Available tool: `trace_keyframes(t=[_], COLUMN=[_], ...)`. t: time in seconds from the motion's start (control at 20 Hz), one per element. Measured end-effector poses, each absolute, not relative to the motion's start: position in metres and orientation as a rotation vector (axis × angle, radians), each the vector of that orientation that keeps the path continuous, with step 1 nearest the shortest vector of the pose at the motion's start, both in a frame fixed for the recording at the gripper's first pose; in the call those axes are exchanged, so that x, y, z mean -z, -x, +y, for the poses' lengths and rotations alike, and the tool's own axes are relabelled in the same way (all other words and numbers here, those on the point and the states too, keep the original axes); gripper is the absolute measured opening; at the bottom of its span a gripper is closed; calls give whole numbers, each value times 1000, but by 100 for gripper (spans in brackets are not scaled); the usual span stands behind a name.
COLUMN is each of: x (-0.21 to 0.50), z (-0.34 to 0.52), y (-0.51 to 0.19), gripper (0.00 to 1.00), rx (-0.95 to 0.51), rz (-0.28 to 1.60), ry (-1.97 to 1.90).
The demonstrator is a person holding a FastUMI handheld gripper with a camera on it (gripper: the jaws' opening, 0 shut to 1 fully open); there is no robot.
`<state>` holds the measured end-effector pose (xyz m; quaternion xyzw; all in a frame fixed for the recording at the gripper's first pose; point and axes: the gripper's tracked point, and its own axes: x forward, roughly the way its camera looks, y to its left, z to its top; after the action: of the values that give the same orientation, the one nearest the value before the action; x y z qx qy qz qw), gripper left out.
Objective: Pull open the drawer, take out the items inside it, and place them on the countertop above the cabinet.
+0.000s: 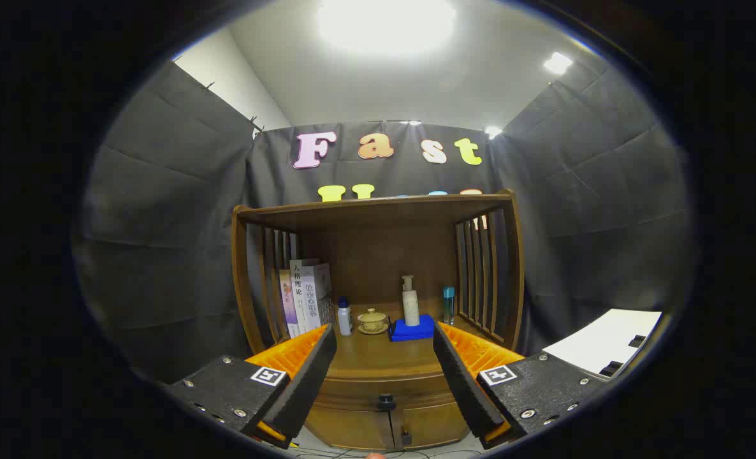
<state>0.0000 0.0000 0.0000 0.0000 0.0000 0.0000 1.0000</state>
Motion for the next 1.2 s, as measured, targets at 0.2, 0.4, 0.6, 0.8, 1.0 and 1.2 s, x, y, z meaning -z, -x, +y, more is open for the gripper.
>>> trace_keyframes(t=[0.2,0.4,0.6,0.8,1.0,1.2], x=[0,4,9,14,16,36], z=[1,-1,2,3,1,1], y=[0,-1,-2,-6,-7,-19], gripper=[94,94,94,94,94,94], rx=[-2,0,-6,-10,-11,-23], rz=[-1,6,17,32,34,53], ry=[-11,-13,-22,-4,-11,-80])
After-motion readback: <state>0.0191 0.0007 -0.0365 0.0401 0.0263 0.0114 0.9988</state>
